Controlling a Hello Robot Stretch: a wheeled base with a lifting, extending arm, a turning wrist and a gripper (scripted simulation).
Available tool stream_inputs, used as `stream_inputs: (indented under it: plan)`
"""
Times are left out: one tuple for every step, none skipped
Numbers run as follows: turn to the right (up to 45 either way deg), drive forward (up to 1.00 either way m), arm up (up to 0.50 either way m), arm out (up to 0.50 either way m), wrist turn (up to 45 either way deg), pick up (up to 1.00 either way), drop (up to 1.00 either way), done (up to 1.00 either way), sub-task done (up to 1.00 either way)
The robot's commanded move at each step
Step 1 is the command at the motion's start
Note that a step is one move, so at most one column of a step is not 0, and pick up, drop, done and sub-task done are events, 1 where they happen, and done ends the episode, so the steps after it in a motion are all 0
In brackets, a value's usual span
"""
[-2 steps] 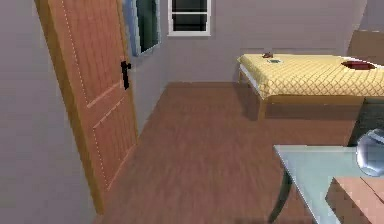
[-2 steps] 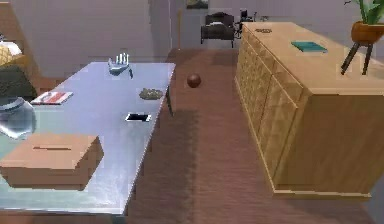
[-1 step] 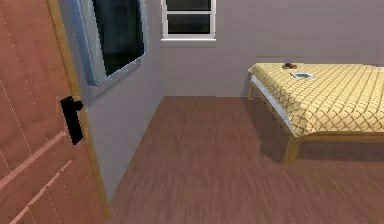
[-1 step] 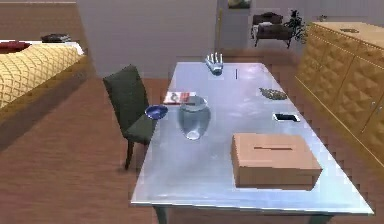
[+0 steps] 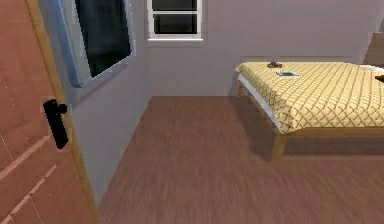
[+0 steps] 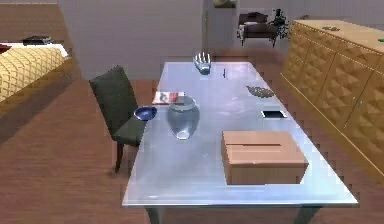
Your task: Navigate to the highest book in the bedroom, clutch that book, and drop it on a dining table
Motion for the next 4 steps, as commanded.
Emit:
stream_inputs:
  plan:
    - [0.0,0.4,0.0,0.0,0.0,0.0,0.0,0.0,0.0]
    - [45.0,0.0,0.0,0.0,0.0,0.0,0.0,0.0,0.0]
    - [0.0,1.0,0.0,0.0,0.0,0.0,0.0,0.0,0.0]
    - [3.0,0.0,0.0,0.0,0.0,0.0,0.0,0.0,0.0]
